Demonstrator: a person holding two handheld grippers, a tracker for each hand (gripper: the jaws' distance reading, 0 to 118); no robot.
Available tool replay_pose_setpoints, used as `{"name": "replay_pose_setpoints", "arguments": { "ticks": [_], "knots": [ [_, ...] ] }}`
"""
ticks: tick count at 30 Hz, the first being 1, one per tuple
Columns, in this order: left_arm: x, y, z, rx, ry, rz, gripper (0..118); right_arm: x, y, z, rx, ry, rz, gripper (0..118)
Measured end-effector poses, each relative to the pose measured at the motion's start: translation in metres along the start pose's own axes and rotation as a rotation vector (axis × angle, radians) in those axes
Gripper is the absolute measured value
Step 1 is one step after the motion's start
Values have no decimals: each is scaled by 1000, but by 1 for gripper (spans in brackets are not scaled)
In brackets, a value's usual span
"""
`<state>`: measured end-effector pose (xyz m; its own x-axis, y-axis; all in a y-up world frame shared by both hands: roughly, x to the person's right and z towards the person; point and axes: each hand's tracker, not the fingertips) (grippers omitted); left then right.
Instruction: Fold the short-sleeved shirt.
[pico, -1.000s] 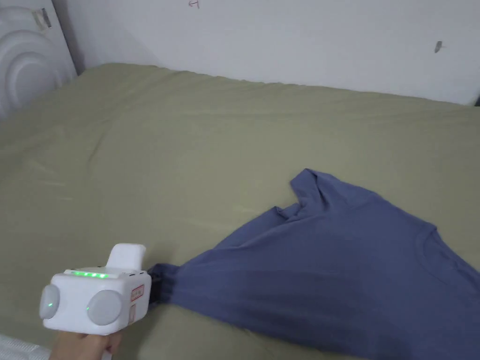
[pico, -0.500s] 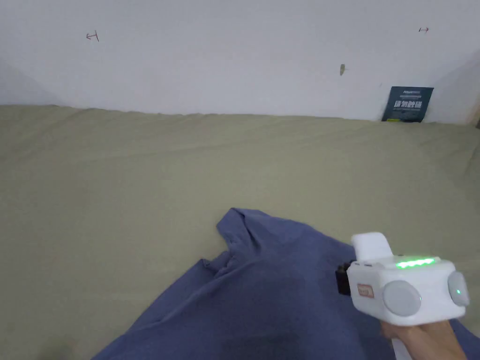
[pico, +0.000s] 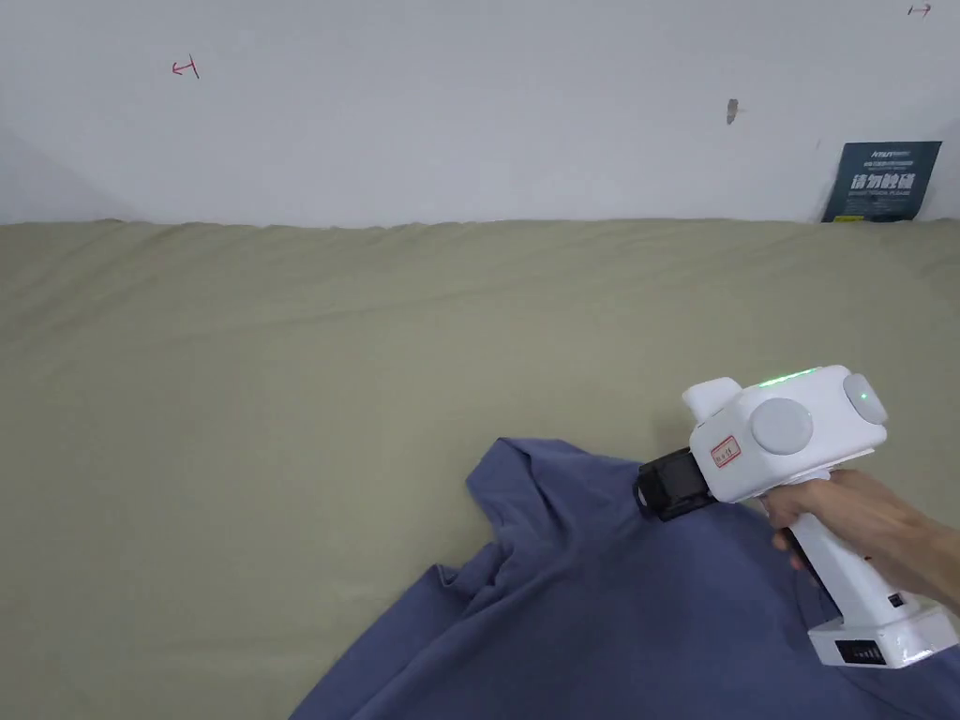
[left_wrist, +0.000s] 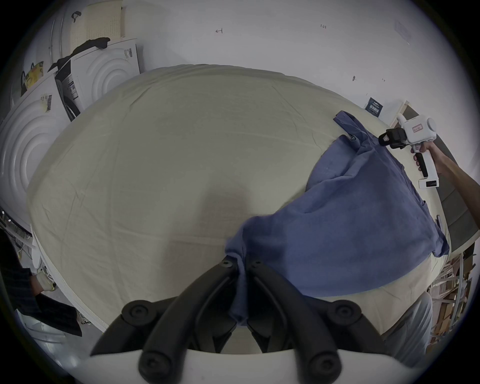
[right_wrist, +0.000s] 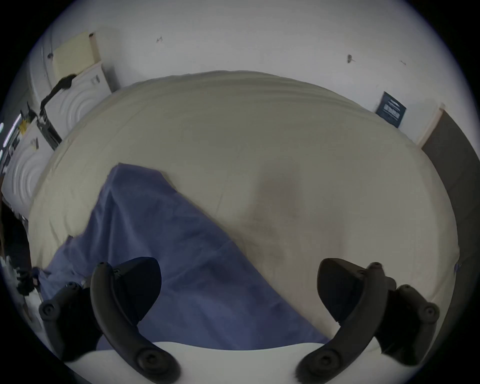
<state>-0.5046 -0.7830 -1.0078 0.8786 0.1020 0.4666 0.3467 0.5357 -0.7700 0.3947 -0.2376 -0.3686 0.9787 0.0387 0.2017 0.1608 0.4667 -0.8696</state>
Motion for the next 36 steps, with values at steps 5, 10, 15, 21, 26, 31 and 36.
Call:
{"name": "replay_pose_setpoints", "arguments": {
  "ticks": [5,10,15,21,26,31,36],
  "knots": [
    [0,-1,-2,-10,0,-8,1,-8,6,-10,-37,2,-26,118],
    [-1,1,2,-20,9,-18,1,-7,5,29,0,21,-18,44],
    [-1,-1,9,-30,12,-20,1,-21,-9,91,64,8,43,2],
    [13,95,60,65,15,-42,1,-16,-43,203,212,-10,12,2],
    [77,209,78,187,-58,-11,1,-20,-76,323,338,-116,5,2],
    [134,384,156,315,-75,-53,1,3,-104,423,462,-195,-83,2],
    [189,542,288,466,-78,-71,1,19,-128,501,582,-289,-175,2]
  ]
}}
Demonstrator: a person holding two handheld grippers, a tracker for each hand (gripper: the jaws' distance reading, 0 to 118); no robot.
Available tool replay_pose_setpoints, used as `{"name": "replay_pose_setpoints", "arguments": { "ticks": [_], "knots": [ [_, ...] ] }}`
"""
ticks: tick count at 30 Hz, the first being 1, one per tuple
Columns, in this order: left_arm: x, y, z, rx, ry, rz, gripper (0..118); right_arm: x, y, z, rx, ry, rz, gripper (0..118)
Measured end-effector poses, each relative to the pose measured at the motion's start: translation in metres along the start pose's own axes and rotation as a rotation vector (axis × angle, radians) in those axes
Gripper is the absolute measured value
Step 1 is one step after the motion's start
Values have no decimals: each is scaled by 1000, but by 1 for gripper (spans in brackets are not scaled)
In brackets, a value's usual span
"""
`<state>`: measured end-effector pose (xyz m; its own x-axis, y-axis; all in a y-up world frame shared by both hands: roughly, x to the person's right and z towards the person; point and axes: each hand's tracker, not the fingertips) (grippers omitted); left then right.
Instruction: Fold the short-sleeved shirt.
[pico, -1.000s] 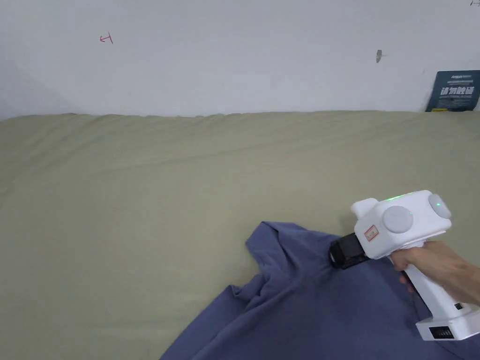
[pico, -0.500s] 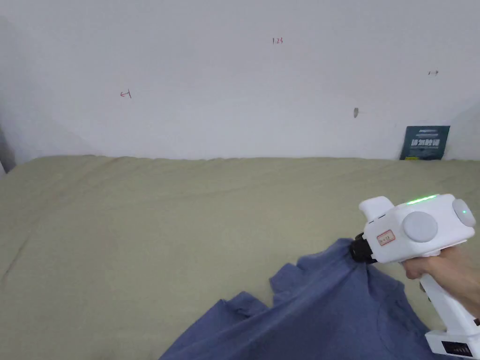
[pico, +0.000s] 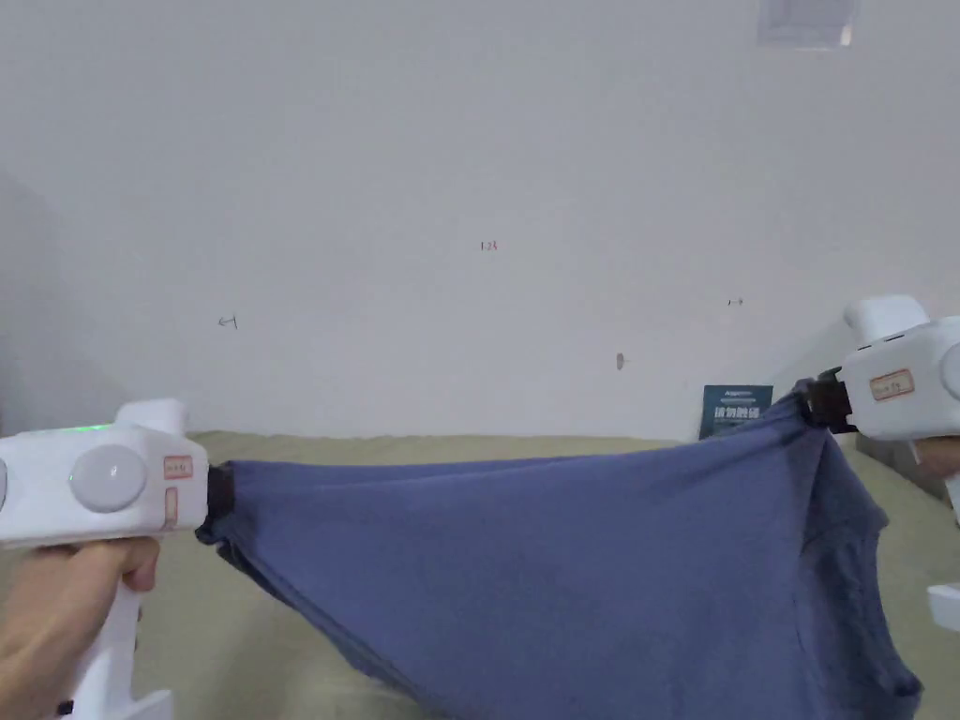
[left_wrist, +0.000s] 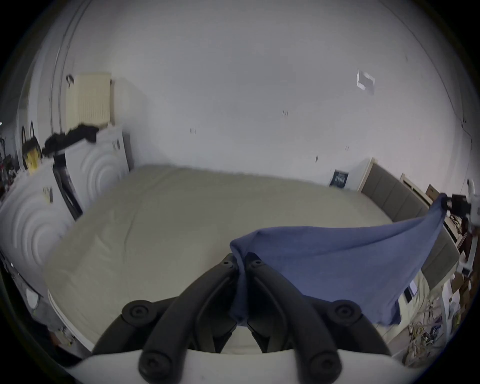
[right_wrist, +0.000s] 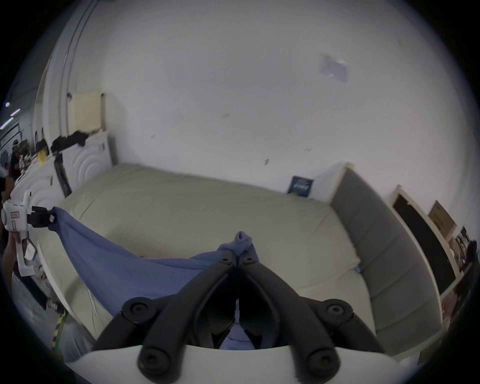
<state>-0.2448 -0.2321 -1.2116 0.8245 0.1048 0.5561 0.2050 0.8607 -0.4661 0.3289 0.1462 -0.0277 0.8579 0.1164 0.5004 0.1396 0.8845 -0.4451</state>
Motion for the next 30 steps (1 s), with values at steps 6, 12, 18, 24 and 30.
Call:
{"name": "replay_pose_setpoints", "arguments": {
  "ticks": [6,12,18,24,30],
  "knots": [
    [29,177,89,118,22,-21,1,24,27,58,97,-52,-18,2],
    [20,283,174,168,90,-90,1,25,46,69,144,-76,-59,2],
    [-7,288,202,194,129,-72,1,16,53,57,174,-101,-105,2],
    [-28,297,206,194,160,-79,1,10,67,37,182,-117,-92,2],
    [-43,313,200,194,185,-70,1,7,102,6,183,-129,-65,2]
  ]
}}
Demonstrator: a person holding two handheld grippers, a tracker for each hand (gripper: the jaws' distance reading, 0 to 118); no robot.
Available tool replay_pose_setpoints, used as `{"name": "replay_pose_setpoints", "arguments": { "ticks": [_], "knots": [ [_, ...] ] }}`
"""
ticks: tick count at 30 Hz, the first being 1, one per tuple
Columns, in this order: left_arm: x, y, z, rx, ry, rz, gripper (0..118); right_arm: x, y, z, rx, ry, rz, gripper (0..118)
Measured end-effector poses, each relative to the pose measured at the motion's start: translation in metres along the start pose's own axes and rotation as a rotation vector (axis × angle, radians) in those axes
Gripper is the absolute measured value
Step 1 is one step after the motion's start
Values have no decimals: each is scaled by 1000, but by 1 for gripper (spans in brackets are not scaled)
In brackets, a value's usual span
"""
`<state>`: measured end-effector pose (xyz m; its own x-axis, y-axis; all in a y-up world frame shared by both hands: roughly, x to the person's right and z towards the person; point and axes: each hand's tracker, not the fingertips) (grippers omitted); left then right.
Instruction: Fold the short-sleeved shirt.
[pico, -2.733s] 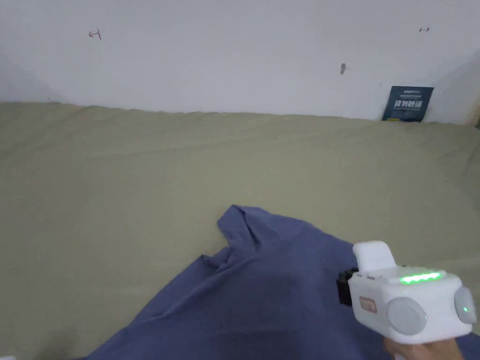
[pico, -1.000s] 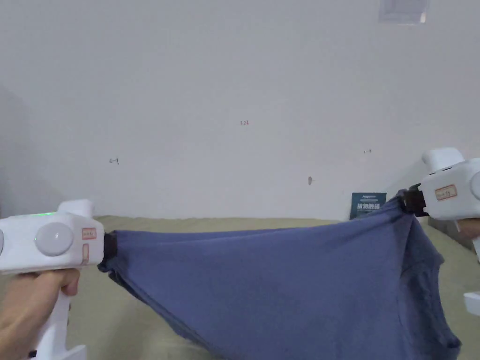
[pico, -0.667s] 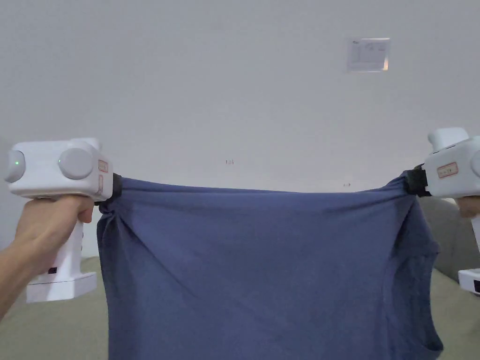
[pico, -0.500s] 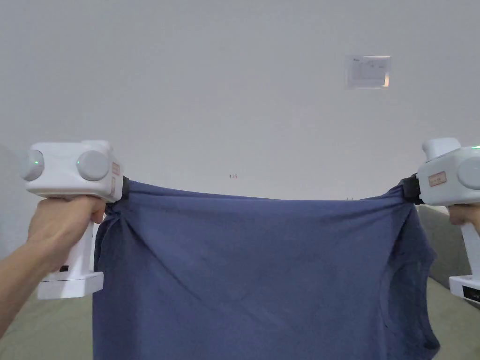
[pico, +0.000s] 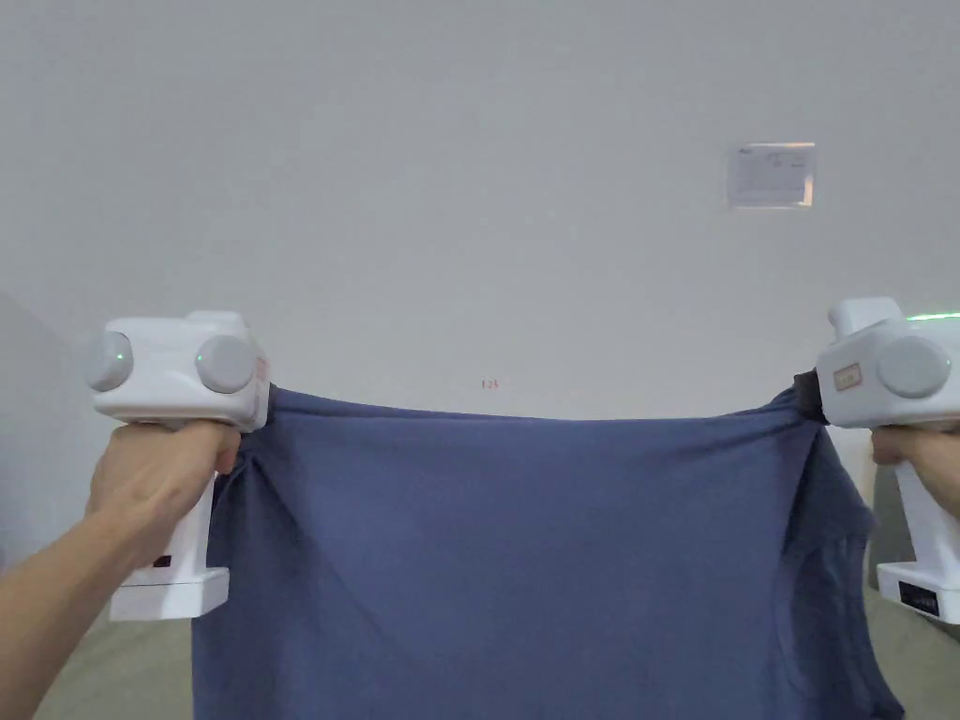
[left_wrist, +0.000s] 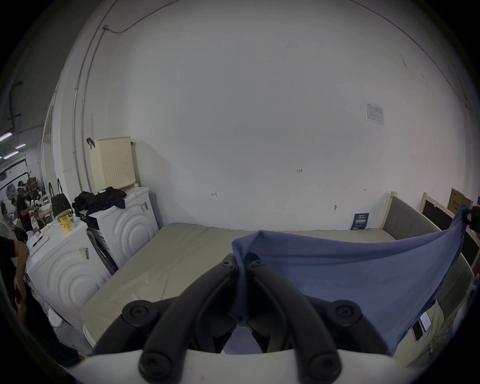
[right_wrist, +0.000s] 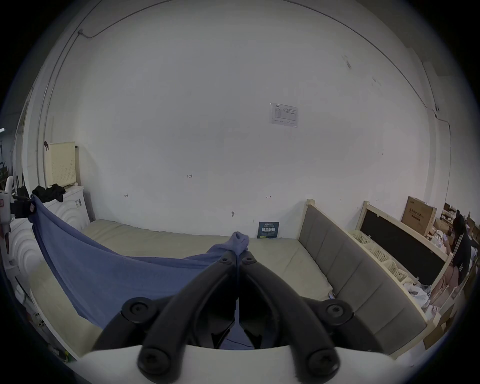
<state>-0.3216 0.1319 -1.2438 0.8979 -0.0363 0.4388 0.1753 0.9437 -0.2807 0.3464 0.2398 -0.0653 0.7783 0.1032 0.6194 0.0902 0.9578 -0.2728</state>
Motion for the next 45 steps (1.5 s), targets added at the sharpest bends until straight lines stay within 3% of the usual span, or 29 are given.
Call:
{"name": "replay_pose_setpoints", "arguments": {
  "ticks": [19,26,29,32,39,42,43,45],
  "knots": [
    [-6,83,-130,29,83,10,1,-21,93,-192,47,-73,72,2],
    [-6,83,-176,31,119,-1,1,-29,82,-263,39,-90,53,2],
    [-5,72,-197,18,135,-27,1,-37,63,-293,6,-111,83,2],
    [-3,12,-233,-20,137,-22,1,-43,33,-320,-19,-101,78,2],
    [18,-224,-315,-212,106,-53,1,-53,-98,-359,-182,-59,103,2],
    [55,-386,-344,-312,31,-18,1,-53,-170,-341,-265,-22,134,2],
    [57,-424,-338,-334,22,-18,1,-49,-194,-327,-278,-5,99,2],
    [58,-450,-326,-345,7,-56,1,-44,-236,-290,-302,14,48,2]
  ]
}}
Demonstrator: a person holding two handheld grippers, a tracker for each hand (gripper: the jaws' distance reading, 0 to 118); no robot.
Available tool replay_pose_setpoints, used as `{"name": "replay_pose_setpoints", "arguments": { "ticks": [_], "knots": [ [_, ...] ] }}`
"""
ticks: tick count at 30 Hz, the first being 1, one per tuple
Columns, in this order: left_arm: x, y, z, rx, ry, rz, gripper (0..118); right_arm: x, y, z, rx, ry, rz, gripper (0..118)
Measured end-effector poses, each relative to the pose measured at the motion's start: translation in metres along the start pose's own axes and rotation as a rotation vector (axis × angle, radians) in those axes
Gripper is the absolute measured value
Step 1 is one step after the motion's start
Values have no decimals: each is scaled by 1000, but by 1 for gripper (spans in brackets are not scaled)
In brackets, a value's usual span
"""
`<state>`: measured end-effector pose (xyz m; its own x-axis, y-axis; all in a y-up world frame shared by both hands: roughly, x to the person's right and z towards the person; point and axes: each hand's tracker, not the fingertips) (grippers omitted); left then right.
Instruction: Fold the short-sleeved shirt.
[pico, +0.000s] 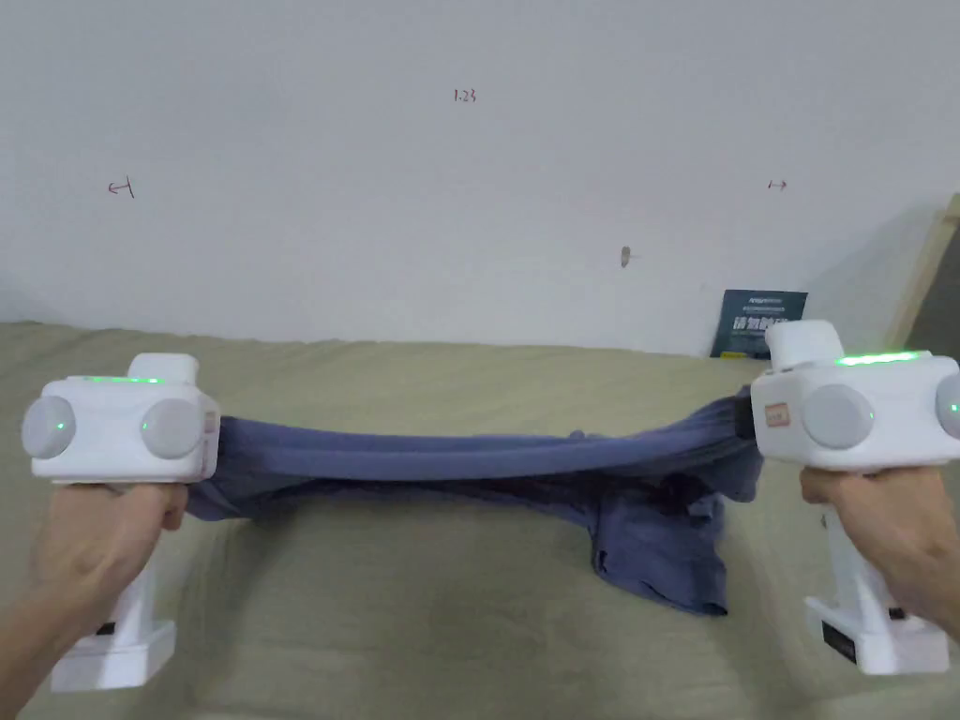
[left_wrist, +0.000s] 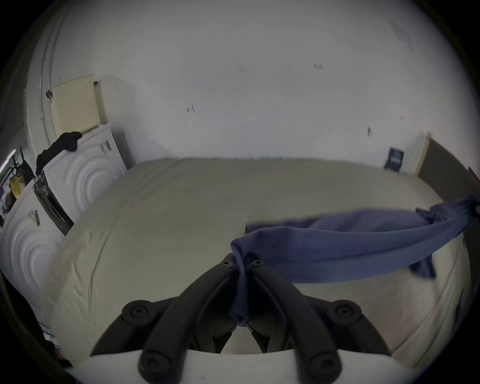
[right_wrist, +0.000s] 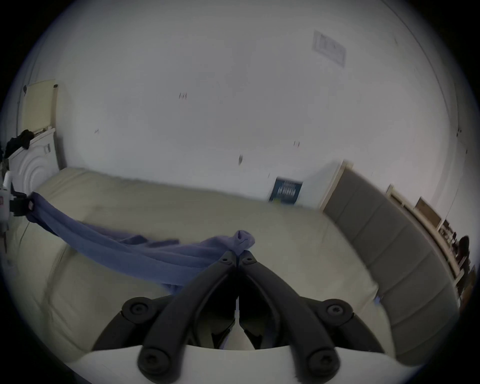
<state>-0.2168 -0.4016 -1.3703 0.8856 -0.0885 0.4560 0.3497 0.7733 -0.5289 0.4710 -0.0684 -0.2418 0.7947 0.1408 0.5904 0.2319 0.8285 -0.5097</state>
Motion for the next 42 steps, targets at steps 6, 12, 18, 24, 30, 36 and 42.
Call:
{"name": "replay_pose_setpoints", "arguments": {
  "ticks": [6,12,18,24,30,36,42],
  "knots": [
    [-2,-138,29,-68,-40,-36,1,10,-120,80,-87,50,-21,2],
    [-10,-242,98,-100,-64,-35,1,-4,-219,176,-127,67,6,2],
    [-21,-337,147,-123,-89,-3,1,-9,-280,242,-166,89,5,2],
    [-32,-397,182,-141,-92,4,1,-9,-318,275,-197,103,-40,2],
    [-32,-420,192,-137,-99,22,1,-11,-331,277,-225,103,-53,2],
    [-24,-441,189,-147,-115,31,1,-4,-337,278,-242,107,-69,2],
    [-13,-444,180,-147,-134,26,1,2,-341,275,-264,115,-97,2]
  ]
}}
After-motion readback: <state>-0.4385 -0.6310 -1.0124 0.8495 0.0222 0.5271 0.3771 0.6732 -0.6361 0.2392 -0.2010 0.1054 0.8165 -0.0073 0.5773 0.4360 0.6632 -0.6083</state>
